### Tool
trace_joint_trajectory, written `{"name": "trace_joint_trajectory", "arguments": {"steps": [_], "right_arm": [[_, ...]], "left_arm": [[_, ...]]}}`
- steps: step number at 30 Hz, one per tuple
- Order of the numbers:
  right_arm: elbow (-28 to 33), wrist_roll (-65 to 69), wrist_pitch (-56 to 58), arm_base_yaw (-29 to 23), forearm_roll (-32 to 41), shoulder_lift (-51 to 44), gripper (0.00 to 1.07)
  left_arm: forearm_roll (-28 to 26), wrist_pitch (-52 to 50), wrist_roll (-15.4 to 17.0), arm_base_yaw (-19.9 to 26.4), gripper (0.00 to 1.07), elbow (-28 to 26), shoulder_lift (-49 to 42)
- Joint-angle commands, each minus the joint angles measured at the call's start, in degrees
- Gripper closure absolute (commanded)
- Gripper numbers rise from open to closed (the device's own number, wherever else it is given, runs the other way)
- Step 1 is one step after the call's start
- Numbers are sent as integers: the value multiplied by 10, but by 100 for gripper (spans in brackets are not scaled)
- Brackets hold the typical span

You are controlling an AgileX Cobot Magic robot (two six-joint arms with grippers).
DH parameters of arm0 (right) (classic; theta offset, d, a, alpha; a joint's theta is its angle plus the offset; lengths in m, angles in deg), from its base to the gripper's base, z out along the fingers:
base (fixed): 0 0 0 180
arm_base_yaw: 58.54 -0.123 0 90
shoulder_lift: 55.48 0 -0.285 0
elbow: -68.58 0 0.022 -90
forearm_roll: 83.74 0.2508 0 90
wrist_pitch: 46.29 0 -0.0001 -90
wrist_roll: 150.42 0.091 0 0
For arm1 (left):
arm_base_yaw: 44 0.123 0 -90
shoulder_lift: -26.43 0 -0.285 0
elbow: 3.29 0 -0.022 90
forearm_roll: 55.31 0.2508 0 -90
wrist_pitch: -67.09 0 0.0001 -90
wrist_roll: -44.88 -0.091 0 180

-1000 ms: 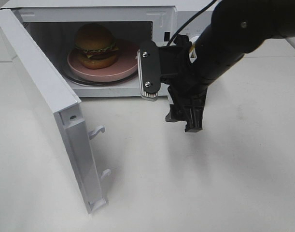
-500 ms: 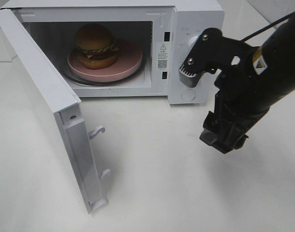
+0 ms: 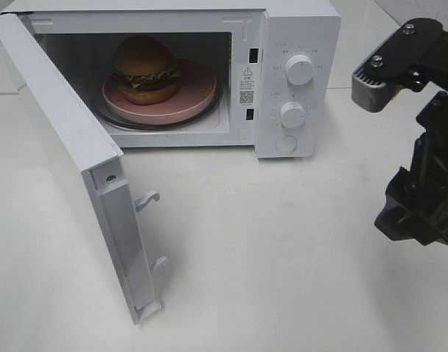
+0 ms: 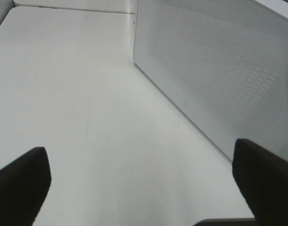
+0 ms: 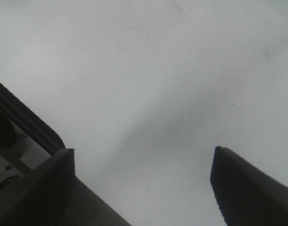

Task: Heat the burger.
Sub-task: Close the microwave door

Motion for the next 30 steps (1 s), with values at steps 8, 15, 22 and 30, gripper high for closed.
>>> {"name": "trace_joint_trajectory", "arguments": {"steps": [8, 15, 22, 30], "right_arm": [[23, 15, 42, 0, -9, -77, 31], [77, 34, 44, 33, 6, -150, 31], [107, 34, 42, 118, 17, -223, 31], [155, 44, 37, 182, 16, -362, 31]], "left_arm": [[-1, -9, 1, -1, 6, 1, -3], [-1, -9, 1, -1, 6, 1, -3], [-1, -9, 1, -1, 6, 1, -3], [-1, -9, 1, -1, 6, 1, -3]]}}
